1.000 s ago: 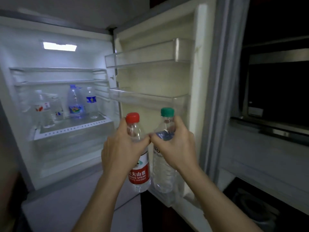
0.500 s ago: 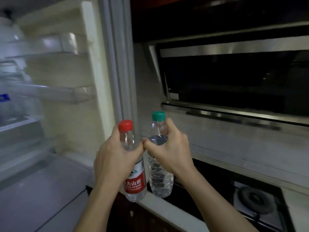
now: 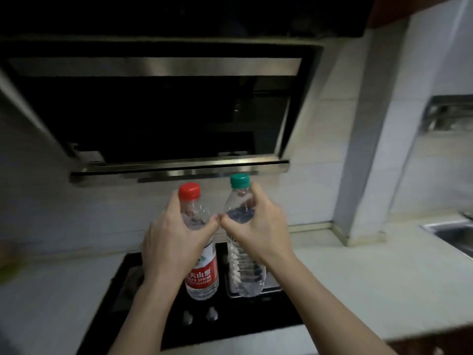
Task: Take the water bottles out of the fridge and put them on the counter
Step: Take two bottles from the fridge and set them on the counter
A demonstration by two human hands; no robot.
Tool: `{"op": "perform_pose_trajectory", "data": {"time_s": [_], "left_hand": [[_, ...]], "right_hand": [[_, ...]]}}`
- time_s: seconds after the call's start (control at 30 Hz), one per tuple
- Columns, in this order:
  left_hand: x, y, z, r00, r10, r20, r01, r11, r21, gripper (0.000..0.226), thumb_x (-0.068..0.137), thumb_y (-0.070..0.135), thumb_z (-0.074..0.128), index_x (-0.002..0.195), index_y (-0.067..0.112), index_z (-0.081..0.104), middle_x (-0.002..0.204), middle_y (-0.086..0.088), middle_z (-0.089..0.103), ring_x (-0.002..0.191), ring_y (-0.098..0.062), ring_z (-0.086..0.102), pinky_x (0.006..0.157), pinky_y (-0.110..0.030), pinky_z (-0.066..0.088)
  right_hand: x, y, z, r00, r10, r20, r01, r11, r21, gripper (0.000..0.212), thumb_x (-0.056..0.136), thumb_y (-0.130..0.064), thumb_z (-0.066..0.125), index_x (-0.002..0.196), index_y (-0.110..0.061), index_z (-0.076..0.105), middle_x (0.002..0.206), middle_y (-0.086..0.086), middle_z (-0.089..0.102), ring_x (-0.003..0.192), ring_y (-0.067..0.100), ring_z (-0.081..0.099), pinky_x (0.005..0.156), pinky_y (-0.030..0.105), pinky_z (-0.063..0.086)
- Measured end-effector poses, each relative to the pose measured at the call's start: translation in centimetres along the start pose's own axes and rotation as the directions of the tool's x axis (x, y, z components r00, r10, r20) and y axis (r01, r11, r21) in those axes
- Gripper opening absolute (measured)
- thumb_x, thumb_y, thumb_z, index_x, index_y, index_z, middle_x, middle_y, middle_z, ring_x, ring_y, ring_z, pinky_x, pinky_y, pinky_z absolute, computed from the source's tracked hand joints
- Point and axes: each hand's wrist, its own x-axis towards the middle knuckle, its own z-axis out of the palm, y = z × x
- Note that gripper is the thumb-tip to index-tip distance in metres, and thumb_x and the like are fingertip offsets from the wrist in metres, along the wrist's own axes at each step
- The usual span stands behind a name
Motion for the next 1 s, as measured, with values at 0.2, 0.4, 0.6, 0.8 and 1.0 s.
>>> {"op": "perform_pose_trajectory", "data": {"time_s": [0.2, 0.4, 0.6, 0.8, 1.0], "left_hand": [[1.1, 5.8, 8.7, 0.977, 0.16, 0.14, -0.137, 0.978, -0.157, 0.045, 0.072, 0.064, 0.071, 0.102, 0.041, 0.047, 0.08, 0.015, 0.063, 0.073, -0.019, 0.061, 0.059, -0.032, 0.045], [-1.3, 13.8, 16.8, 0.927, 0.282, 0.247, -0.202, 0.931, -0.304, 0.046, 0.068, 0.067, 0.063, 0.1, 0.039, 0.045, 0.086, 0.012, 0.063, 0.076, -0.022, 0.062, 0.066, -0.037, 0.053], [-6.0, 22.5, 23.7, 0.858, 0.395, 0.329, -0.244, 0.876, -0.415, 0.043, 0.073, 0.061, 0.07, 0.1, 0.043, 0.042, 0.089, 0.016, 0.062, 0.078, -0.015, 0.062, 0.065, -0.032, 0.052], [-10.1, 30.8, 30.2, 0.838, 0.424, 0.344, -0.237, 0.85, -0.47, 0.048, 0.069, 0.065, 0.064, 0.105, 0.04, 0.045, 0.092, 0.013, 0.061, 0.079, -0.019, 0.062, 0.067, -0.034, 0.054], [-12.5, 36.0, 36.3, 0.813, 0.434, 0.388, -0.216, 0.844, -0.491, 0.047, 0.074, 0.063, 0.067, 0.107, 0.041, 0.042, 0.096, 0.014, 0.062, 0.084, -0.02, 0.066, 0.072, -0.041, 0.058]], "right_hand": [[-0.1, 5.9, -8.1, 0.971, 0.112, -0.212, -0.147, 0.976, -0.16, 0.046, 0.065, -0.06, 0.069, 0.099, -0.038, 0.048, 0.075, -0.018, 0.066, 0.075, 0.0, 0.069, 0.071, 0.039, 0.061], [-2.5, 11.6, -17.7, 0.906, 0.175, -0.387, -0.292, 0.918, -0.27, 0.042, 0.068, -0.053, 0.074, 0.097, -0.04, 0.047, 0.076, -0.02, 0.065, 0.076, 0.002, 0.067, 0.072, 0.039, 0.06], [-5.4, 16.9, -28.0, 0.837, 0.209, -0.506, -0.404, 0.859, -0.313, 0.043, 0.066, -0.058, 0.07, 0.097, -0.037, 0.049, 0.073, -0.018, 0.065, 0.074, 0.001, 0.065, 0.072, 0.039, 0.059], [-7.9, 21.6, -37.9, 0.782, 0.205, -0.589, -0.481, 0.799, -0.36, 0.041, 0.065, -0.057, 0.067, 0.093, -0.038, 0.046, 0.074, -0.019, 0.062, 0.076, 0.009, 0.065, 0.071, 0.04, 0.056], [-8.7, 26.8, -43.7, 0.752, 0.215, -0.624, -0.528, 0.763, -0.374, 0.041, 0.067, -0.057, 0.07, 0.09, -0.035, 0.045, 0.076, -0.021, 0.064, 0.077, 0.004, 0.064, 0.063, 0.034, 0.053]]}}
